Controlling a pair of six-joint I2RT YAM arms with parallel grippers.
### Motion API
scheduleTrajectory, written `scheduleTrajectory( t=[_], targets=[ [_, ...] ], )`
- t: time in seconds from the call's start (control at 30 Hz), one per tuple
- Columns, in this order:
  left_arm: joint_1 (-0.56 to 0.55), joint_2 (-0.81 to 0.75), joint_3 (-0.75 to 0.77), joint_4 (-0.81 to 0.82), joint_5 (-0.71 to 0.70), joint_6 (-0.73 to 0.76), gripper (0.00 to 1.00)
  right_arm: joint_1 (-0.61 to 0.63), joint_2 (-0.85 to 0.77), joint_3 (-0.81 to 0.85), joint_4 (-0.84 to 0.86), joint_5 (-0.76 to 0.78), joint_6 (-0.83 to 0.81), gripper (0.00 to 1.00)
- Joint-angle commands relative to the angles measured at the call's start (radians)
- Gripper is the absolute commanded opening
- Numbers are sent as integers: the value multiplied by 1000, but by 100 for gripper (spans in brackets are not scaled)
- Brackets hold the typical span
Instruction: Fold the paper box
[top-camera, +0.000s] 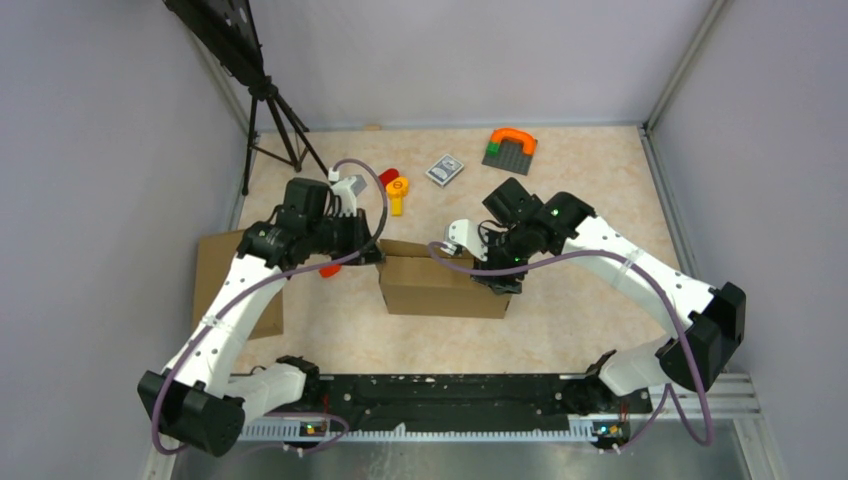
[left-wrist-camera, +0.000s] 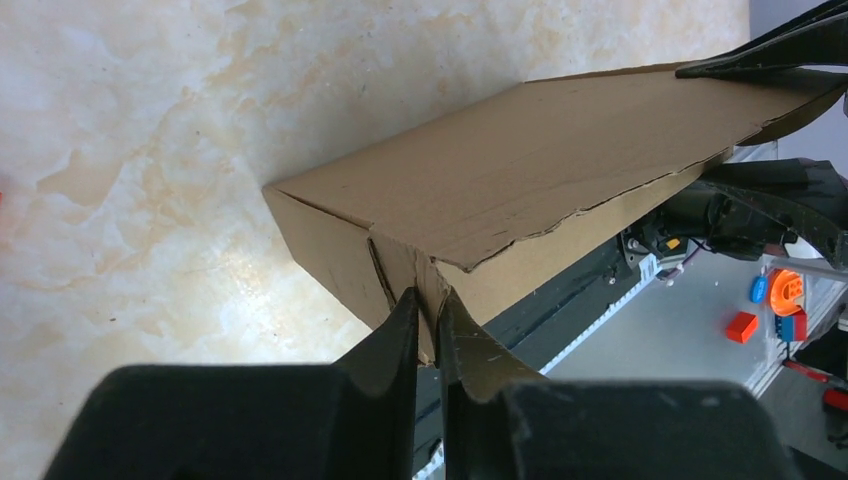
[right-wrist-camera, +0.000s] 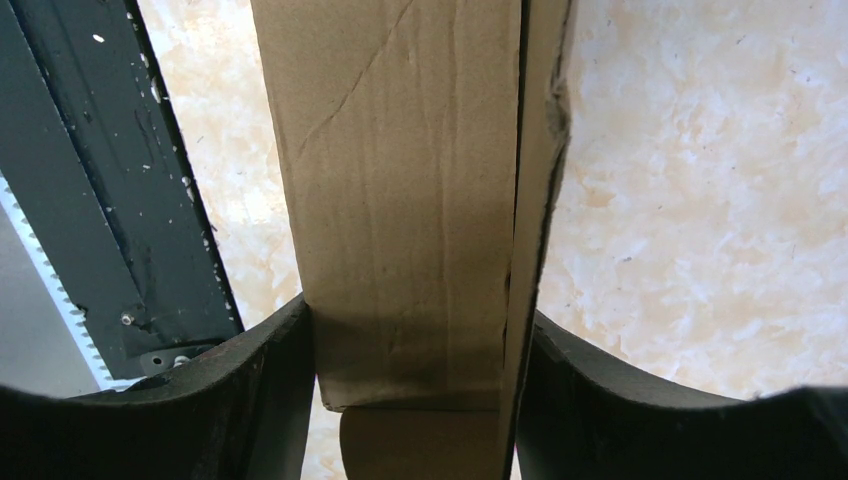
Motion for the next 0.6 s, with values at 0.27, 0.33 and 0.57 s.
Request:
scheduleTrajectory(
  t=[0.27,0.33,0.57],
  targets=[
    [-3,-32,-40,0,5,-22,10,13,0,20,0,-39,-8,56],
    [-2,-33,-40,-3,-4,-17,10,12,0,19,0,-38,-6,56],
    [-3,-20,-59,-10,22,-18,9,12,-1,17,2,-36,-6,56]
  ],
)
